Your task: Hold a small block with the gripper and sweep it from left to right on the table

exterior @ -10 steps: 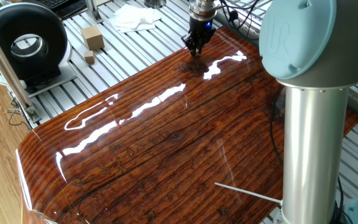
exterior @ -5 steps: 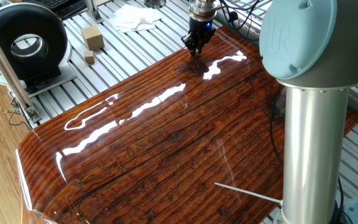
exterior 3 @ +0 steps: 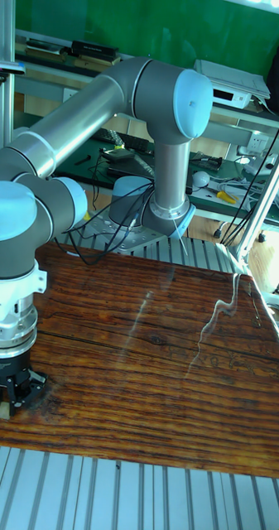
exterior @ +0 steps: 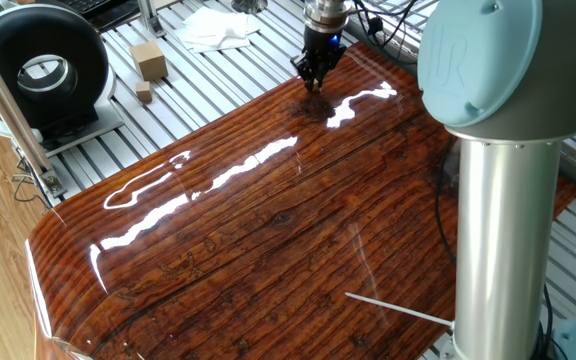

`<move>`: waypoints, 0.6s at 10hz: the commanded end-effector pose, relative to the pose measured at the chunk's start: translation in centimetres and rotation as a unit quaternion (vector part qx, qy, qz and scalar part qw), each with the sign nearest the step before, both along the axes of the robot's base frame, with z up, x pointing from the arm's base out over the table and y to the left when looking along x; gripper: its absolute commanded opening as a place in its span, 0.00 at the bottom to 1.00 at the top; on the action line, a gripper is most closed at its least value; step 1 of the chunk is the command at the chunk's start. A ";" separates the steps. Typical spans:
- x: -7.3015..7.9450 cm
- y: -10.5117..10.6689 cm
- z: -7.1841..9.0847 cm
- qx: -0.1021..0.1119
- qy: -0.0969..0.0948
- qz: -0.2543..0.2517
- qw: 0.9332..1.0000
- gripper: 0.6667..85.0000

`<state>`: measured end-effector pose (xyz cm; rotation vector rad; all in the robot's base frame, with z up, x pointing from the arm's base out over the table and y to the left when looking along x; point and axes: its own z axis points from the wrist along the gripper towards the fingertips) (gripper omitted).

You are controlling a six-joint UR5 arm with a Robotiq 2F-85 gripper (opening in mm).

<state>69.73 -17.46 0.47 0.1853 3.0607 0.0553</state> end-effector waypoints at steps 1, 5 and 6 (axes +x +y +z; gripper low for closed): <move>0.2 -0.2 -0.1 -0.002 -0.003 -0.002 1.000 0.00; 0.1 -0.1 0.3 -0.008 -0.003 -0.001 1.000 0.00; 0.1 0.0 0.2 -0.006 -0.004 -0.002 1.000 0.00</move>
